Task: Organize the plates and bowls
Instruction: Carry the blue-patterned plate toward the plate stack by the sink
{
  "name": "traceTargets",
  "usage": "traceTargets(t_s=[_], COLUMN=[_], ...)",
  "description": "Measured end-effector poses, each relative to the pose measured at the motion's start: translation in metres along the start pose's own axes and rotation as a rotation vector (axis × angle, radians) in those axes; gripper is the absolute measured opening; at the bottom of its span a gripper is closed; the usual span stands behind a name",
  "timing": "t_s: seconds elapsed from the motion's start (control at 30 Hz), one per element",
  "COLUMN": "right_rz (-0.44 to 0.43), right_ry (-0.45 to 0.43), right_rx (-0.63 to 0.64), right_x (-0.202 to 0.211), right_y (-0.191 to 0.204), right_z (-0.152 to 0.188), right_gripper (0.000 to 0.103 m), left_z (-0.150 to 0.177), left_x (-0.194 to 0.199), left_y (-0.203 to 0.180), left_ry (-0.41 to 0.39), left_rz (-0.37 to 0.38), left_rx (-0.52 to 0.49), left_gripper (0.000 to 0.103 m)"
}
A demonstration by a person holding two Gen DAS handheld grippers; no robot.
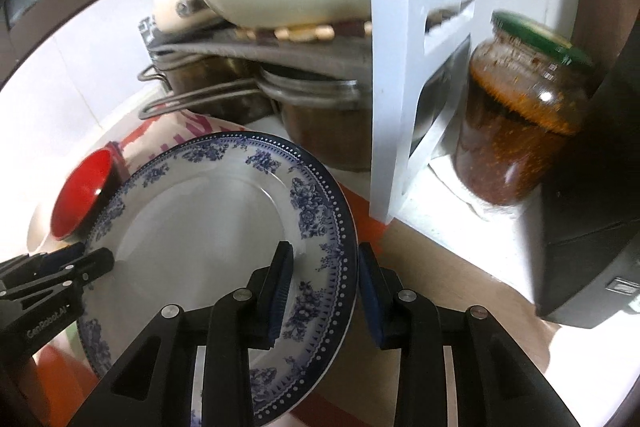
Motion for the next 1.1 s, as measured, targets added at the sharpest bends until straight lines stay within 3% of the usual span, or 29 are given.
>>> traceTargets(t_s=[0.37, 1.1], right_rz=[-0.042, -0.214], right_ry=[-0.065, -0.099], right_rx=[0.086, 0.301], right_x=[0.06, 0.152], right_y=[0.022, 0.11], right_z=[0.017, 0.099], right_gripper=[0.034, 0.034], left_z=[0.034, 0.163], left_x=[0.062, 0.179], left_y=[0.02, 0.083], left_ry=[-0.072, -0.123], left_rz=[-0.038, -0.187], left_rx=[0.089, 0.323], left_gripper=[0.037, 0.037])
Point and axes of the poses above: each gripper's, at about its wrist camera, not at the fingertips, and x roughly against the way its jaws point, y to its left, z to its underside, the point moved 1 cm from there along -x, roughly the way its jaws point, and after that the axes turned 15 degrees about -x, right-handed, at the moved point
